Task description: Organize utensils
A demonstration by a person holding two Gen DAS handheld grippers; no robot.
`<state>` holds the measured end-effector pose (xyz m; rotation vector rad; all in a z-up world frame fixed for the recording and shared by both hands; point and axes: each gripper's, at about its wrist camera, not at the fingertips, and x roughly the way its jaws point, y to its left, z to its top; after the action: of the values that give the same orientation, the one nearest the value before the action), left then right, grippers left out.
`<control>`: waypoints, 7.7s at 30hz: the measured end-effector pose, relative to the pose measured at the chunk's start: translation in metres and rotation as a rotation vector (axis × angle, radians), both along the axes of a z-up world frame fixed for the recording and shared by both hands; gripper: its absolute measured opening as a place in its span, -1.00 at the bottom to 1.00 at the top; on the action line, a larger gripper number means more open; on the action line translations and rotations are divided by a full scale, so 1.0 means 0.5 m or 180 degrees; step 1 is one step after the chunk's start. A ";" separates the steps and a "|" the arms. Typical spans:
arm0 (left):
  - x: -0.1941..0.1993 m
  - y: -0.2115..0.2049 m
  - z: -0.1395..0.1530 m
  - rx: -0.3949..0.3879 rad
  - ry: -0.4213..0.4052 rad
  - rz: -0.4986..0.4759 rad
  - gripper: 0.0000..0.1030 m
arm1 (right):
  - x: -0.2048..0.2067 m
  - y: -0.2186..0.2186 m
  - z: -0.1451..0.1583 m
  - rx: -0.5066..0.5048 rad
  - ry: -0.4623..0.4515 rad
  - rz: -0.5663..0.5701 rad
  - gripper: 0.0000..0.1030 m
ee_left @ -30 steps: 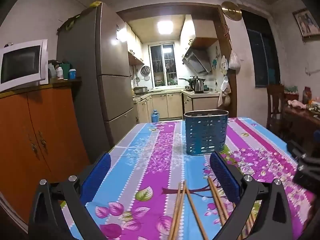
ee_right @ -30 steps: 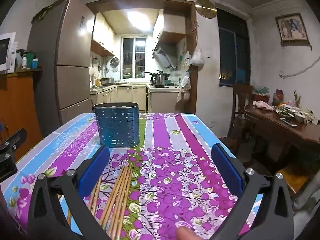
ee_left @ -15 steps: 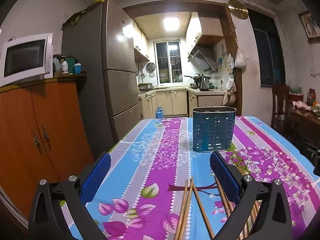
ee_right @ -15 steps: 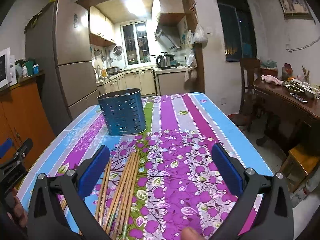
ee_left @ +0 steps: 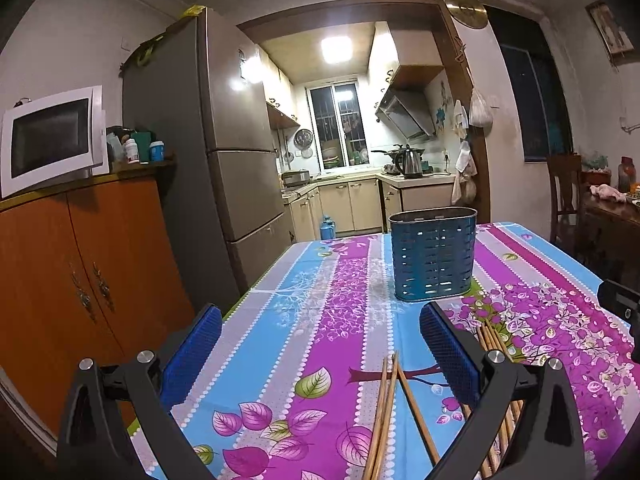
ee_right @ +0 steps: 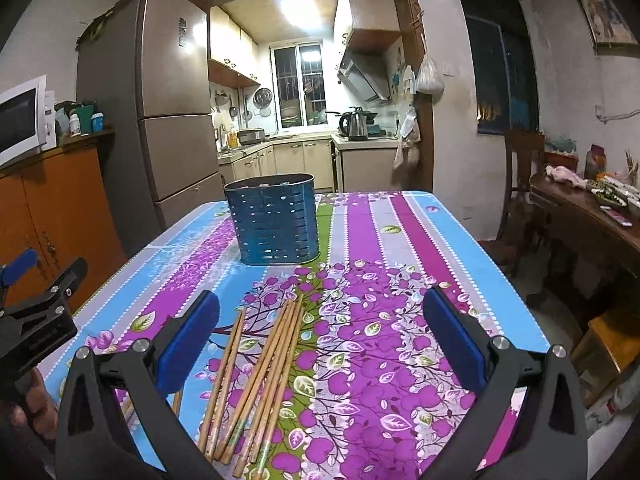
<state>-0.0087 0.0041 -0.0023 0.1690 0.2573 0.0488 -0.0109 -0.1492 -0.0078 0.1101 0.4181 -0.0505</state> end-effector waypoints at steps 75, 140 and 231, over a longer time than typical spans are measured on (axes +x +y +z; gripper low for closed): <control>-0.148 0.119 -0.226 0.0003 0.1535 -0.1593 -0.77 | -0.144 -0.065 -0.133 -0.0504 0.0682 0.0232 0.76; -0.109 0.122 -0.280 -0.0189 0.1089 -0.1056 -0.84 | -0.179 0.043 -0.183 -0.0343 0.0749 0.0743 -0.49; -0.106 0.228 -0.016 -0.1004 0.0135 -0.1256 -0.86 | -0.146 -0.027 0.035 -0.0284 -0.0394 0.0335 -0.91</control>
<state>-0.0617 0.1181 -0.0101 -0.0951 0.2667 -0.3859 -0.0837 -0.1629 0.0095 0.0030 0.2971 0.0412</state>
